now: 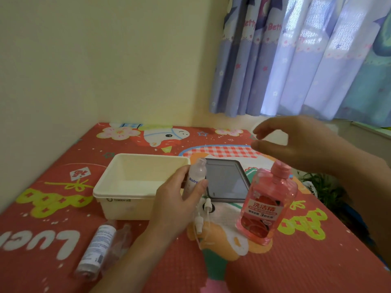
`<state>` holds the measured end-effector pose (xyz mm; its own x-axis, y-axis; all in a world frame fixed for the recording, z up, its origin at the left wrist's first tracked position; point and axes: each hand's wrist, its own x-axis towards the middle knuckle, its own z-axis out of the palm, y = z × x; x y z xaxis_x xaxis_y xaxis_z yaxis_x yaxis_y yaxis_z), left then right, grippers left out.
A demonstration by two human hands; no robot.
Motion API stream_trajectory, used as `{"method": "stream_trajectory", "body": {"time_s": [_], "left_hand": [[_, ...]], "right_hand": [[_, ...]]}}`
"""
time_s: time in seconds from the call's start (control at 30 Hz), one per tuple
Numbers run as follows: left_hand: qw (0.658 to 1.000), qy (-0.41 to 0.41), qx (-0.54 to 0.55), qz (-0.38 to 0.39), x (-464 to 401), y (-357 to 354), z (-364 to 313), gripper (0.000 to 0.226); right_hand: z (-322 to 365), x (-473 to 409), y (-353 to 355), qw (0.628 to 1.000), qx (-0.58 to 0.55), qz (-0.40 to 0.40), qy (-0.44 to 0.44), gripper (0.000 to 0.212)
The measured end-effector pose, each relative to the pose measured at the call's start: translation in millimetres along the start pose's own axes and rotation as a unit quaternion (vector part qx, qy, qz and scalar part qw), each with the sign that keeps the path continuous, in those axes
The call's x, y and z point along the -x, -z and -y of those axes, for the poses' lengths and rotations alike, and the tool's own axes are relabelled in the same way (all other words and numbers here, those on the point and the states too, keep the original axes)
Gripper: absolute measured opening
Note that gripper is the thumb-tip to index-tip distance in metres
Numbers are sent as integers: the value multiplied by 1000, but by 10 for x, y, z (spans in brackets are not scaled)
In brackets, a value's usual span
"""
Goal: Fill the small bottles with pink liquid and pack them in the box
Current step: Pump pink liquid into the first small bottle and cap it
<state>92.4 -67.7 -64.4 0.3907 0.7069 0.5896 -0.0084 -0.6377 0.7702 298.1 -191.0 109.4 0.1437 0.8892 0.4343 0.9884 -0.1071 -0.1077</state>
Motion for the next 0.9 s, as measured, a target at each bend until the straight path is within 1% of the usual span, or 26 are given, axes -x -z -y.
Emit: {"method": "stream_trajectory", "body": {"time_s": [0.03, 0.07, 0.13, 0.2, 0.3, 0.4, 0.5, 0.63, 0.77, 0.9], "left_hand": [[1000, -1, -1, -10, 12, 21, 10, 22], [1000, -6, -5, -22, 21, 42, 12, 23], [998, -19, -10, -53, 42, 103, 8, 23], [997, -19, -11, -79, 55, 160, 15, 24], [996, -13, -8, -91, 93, 222, 68, 24], [996, -25, -22, -88, 131, 289, 129, 25], [994, -33, -45, -89, 146, 344, 169, 30], [993, -40, -50, -97, 136, 370, 222, 34], [993, -51, -48, -97, 29, 348, 234, 32], [993, -59, -31, -100, -139, 326, 205, 31]], "right_hand": [[91, -10, -50, 999, 8, -39, 20, 23], [182, -22, -103, 997, 10, -66, 35, 13], [365, -42, -240, 995, -1, -81, 55, 12], [494, -73, -424, 996, -13, -65, 63, 14], [557, -128, -792, 999, -16, -23, 27, 18], [500, -156, -1205, 997, -4, 60, -53, 23], [411, -167, -1587, 984, 3, 127, -122, 23], [326, -191, -1971, 965, -11, 177, -195, 23], [282, -207, -2188, 944, -7, 227, -239, 23], [270, -210, -2281, 928, -13, 265, -262, 16]]}}
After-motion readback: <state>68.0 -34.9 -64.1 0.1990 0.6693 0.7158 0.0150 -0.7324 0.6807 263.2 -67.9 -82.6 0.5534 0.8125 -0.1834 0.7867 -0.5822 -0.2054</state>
